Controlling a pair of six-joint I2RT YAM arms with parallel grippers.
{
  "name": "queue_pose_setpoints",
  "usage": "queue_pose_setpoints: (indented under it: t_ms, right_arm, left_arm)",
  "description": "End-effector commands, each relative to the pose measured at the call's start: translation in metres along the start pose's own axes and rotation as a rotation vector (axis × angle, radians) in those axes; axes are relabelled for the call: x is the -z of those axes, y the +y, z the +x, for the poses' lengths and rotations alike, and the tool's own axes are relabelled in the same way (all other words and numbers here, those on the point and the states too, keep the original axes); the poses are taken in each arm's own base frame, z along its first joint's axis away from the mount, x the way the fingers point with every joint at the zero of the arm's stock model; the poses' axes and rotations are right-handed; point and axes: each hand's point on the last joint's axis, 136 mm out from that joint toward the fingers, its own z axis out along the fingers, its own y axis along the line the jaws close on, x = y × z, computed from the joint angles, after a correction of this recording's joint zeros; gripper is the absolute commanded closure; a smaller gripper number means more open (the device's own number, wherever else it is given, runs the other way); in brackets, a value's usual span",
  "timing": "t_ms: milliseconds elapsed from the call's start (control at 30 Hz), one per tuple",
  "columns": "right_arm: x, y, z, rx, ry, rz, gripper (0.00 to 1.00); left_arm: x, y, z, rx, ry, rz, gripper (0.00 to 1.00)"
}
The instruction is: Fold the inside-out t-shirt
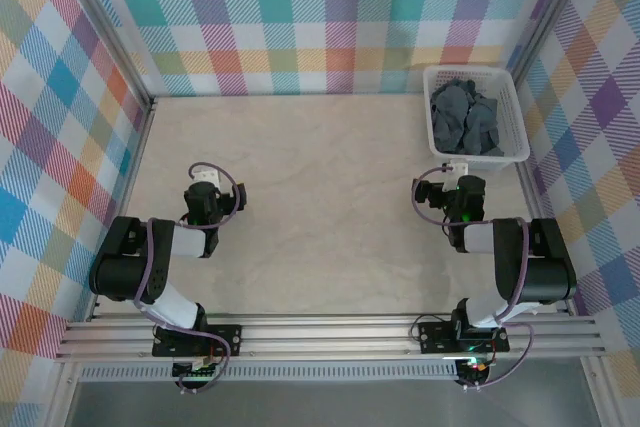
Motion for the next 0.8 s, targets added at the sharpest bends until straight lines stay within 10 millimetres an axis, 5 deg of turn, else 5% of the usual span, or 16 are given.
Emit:
queue_pose_setpoints:
  t_ms: [0, 567, 700, 767]
  right_arm:
    - [-0.001, 0.002, -0.014, 0.016, -0.044, -0.02, 0.0]
    - [-0.001, 0.002, -0.014, 0.014, -0.045, -0.02, 0.0]
    - [0.02, 0.002, -0.048, 0.014, -0.078, 0.013, 0.0]
    - [0.035, -0.019, -0.066, -0.165, -0.001, 0.156, 0.0]
  left_arm:
    - [0.0, -0.002, -0.019, -0.006, -0.056, 0.014, 0.0]
    - [-0.001, -0.002, -0.018, -0.006, -0.054, 0.013, 0.0]
    - [0.003, -0.004, -0.024, -0.011, -0.068, 0.024, 0.0]
    - [0.016, -0.009, -0.035, -0.038, -0.062, 0.023, 0.0]
